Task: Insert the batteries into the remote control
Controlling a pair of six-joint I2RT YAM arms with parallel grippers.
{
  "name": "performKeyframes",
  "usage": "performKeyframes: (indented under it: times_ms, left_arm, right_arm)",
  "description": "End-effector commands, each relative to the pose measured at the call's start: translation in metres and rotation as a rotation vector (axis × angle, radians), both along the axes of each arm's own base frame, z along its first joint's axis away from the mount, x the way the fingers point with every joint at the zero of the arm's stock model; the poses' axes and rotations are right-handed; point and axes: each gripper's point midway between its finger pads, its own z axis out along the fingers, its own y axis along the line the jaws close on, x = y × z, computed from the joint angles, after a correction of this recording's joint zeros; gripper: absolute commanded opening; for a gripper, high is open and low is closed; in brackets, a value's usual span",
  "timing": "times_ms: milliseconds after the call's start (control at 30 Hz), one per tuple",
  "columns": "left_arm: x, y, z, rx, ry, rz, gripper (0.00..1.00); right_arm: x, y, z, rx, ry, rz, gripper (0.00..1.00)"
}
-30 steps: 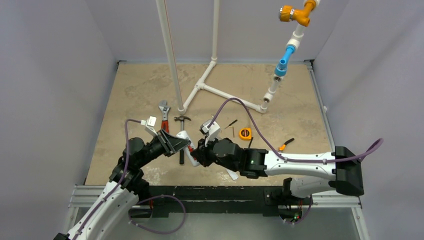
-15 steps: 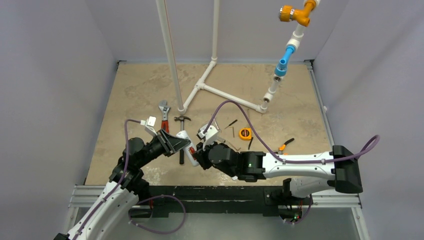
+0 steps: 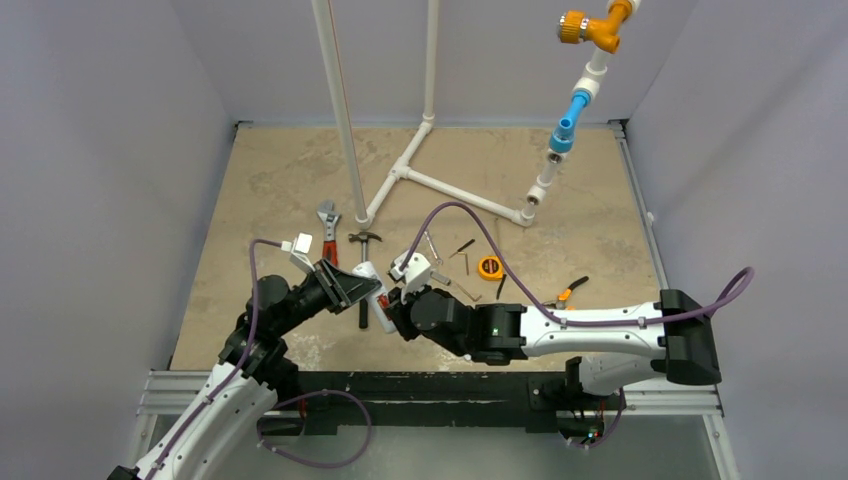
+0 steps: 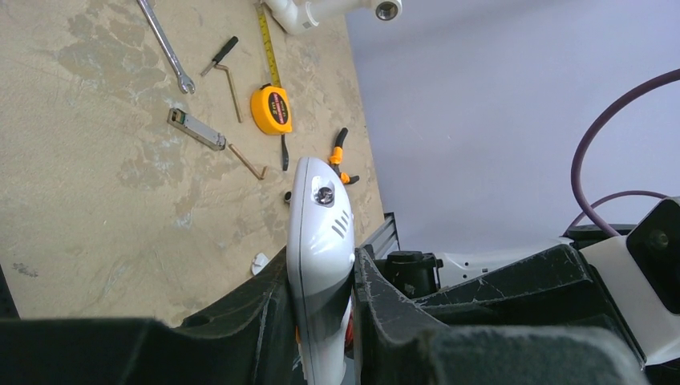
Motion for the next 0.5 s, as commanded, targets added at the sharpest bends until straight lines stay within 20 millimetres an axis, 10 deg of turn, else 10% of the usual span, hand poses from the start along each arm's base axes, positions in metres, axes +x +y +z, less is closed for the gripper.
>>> performKeyframes:
  times_ms: [0, 33, 467]
  left_arm:
    - [-0.001, -0.0028, 0.0248, -0.067, -0.064, -0.015, 0.0]
    - [-0.001, -0.0029, 0.0244, -0.066, -0.065, -0.016, 0.0]
    - [-0.0006, -0.0034, 0.0235, -0.074, -0.062, -0.017, 0.0]
  right_arm:
    - [0.0026, 0.0044, 0.0154, 0.01, -0.033, -0.018, 0.13]
    - [0.0025, 0.0042, 0.0156, 0.01, -0.034, -0.019, 0.24]
    - [0.0014, 0.0031, 0.02, -0.003, -0.056, -0.018, 0.17]
